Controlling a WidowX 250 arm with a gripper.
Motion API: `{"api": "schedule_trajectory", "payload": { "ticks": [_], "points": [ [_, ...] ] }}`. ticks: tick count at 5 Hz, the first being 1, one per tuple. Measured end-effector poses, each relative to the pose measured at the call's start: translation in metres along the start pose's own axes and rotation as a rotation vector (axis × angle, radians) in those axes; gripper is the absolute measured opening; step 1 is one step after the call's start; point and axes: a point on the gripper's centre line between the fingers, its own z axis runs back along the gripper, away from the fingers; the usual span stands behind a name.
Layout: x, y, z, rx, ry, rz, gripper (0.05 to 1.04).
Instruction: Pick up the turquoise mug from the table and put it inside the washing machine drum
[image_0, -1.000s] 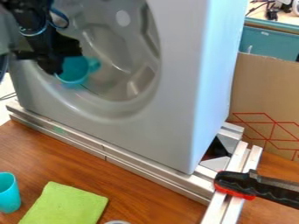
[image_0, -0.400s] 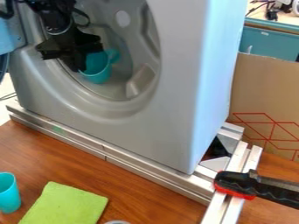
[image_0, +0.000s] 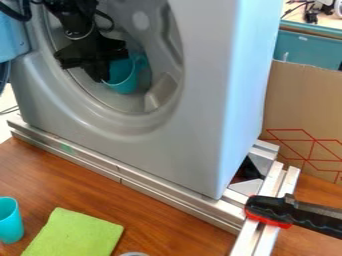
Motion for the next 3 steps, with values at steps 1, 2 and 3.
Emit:
{"api": "schedule_trajectory", "payload": {
  "ticks": [1,2,3],
  "points": [
    [-0.0087,-0.0014,-0.0036,0.02,0.047,-0.031,0.301],
    [-0.0099,-0.0046,-0.0029,0.032,0.042,-0.045,0.58],
    [-0.0068,-0.0052,0.0054,0.028,0.024,-0.049,0.89]
  ]
}}
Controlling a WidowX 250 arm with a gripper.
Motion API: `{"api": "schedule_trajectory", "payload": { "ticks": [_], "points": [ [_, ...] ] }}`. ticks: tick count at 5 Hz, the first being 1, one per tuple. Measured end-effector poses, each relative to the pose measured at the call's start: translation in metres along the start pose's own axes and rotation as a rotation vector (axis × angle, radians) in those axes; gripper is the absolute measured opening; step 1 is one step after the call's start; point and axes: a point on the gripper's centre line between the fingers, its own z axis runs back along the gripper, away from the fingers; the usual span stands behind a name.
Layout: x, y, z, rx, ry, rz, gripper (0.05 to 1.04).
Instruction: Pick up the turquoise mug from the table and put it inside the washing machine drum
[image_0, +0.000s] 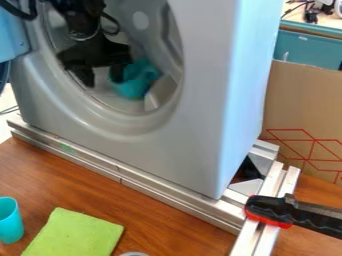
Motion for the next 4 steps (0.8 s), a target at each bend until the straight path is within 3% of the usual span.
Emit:
{"api": "schedule_trajectory", "payload": {
  "ticks": [1,2,3,4],
  "points": [
    [-0.002,-0.001,0.005,-0.01,-0.002,-0.009,1.016],
    [-0.004,0.0,0.017,-0.013,0.001,-0.014,1.009],
    [-0.015,0.003,0.038,-0.007,0.055,-0.116,1.008],
    [-0.04,0.013,0.069,0.006,0.058,-0.17,1.008]
  ]
}}
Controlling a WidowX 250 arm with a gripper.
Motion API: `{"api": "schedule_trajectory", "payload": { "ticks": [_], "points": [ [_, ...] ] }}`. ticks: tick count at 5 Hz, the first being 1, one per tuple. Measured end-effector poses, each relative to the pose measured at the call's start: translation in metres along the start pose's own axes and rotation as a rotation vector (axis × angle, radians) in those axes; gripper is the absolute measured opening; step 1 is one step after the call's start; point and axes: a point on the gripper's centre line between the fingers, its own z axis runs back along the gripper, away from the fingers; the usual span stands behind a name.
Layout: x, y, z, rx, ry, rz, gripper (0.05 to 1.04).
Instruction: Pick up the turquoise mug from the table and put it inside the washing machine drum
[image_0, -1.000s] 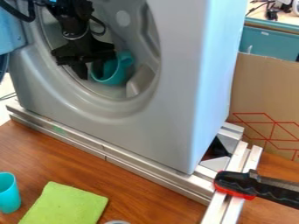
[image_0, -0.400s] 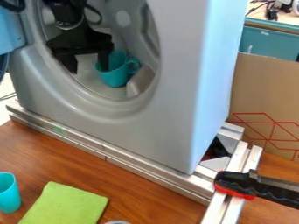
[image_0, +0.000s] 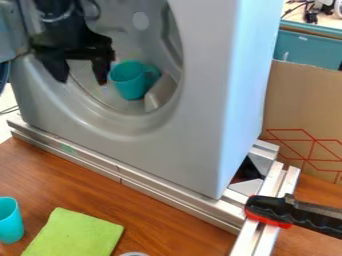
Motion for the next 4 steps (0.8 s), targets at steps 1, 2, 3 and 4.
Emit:
{"api": "schedule_trajectory", "payload": {
  "ticks": [1,2,3,4],
  "points": [
    [-0.026,0.001,0.022,-0.012,0.042,-0.084,1.008],
    [-0.062,-0.006,0.022,-0.051,0.169,-0.204,1.008],
    [-0.112,-0.025,0.016,-0.163,0.363,-0.32,1.008],
    [-0.158,-0.045,0.007,-0.204,0.448,-0.401,1.008]
  ]
}}
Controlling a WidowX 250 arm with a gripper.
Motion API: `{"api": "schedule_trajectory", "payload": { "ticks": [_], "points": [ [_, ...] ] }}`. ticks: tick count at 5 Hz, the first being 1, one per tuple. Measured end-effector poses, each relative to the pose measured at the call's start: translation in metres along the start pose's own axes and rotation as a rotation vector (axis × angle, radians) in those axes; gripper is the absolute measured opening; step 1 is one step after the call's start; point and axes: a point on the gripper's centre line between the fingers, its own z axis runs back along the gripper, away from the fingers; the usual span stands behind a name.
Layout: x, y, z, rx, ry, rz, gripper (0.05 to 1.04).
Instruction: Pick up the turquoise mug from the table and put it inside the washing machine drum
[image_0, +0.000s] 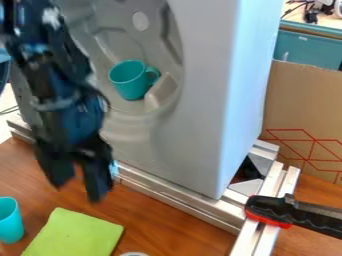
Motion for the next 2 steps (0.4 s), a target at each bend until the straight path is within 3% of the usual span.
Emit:
{"api": "schedule_trajectory", "payload": {
  "ticks": [1,2],
  "points": [
    [-0.007,-0.029,-0.011,-0.063,-0.006,-0.02,1.008],
    [-0.013,-0.045,-0.009,-0.01,0.004,0.009,1.008]
  ]
}}
